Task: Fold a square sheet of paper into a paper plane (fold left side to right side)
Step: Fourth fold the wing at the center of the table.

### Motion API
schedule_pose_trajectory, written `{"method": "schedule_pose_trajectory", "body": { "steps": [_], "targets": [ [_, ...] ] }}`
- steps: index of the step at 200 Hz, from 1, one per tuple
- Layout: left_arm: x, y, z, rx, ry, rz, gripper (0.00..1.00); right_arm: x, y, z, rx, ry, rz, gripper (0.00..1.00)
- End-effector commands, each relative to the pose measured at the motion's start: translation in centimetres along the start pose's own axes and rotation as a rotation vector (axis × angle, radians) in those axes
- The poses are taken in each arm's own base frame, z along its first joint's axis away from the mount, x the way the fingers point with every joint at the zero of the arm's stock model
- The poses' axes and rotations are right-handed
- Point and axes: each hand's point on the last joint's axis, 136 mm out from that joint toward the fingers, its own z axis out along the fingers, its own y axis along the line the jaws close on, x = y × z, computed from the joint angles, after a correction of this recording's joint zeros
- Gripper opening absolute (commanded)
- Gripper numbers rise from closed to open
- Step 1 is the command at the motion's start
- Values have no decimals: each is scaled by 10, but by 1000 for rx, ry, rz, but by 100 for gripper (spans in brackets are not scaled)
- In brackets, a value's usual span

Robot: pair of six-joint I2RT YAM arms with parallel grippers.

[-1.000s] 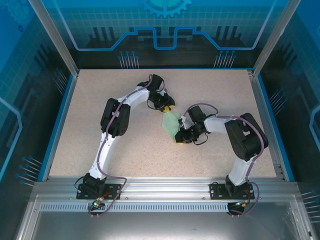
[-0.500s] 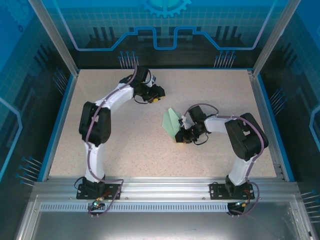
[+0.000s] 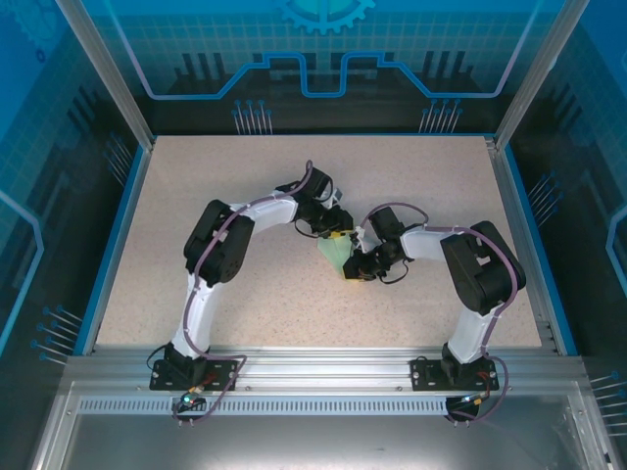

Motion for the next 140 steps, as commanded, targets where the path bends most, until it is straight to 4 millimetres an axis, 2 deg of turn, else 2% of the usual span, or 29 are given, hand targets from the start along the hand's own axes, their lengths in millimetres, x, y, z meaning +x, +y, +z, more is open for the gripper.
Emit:
{"method": "schedule_pose_trajectory", "body": {
  "steps": [1,44,77,101,140],
  "targets": [
    [-13,4,2,-35,-28,-6,35,46,-51,10,169,134,124,16],
    [-11,44,12,-126,-15,-78,35,58,-48,9,162,171,159,16],
    [-8,51,15,-116,-14,-91,35,70,-44,-3,163,164,164,16],
    [-5,44,16,-96,-7,-79,34,51,-16,-21,37,62,122,16],
    [0,43,20,-87,2,-79,35,-2,31,-49,-102,-123,81,16]
  ]
}}
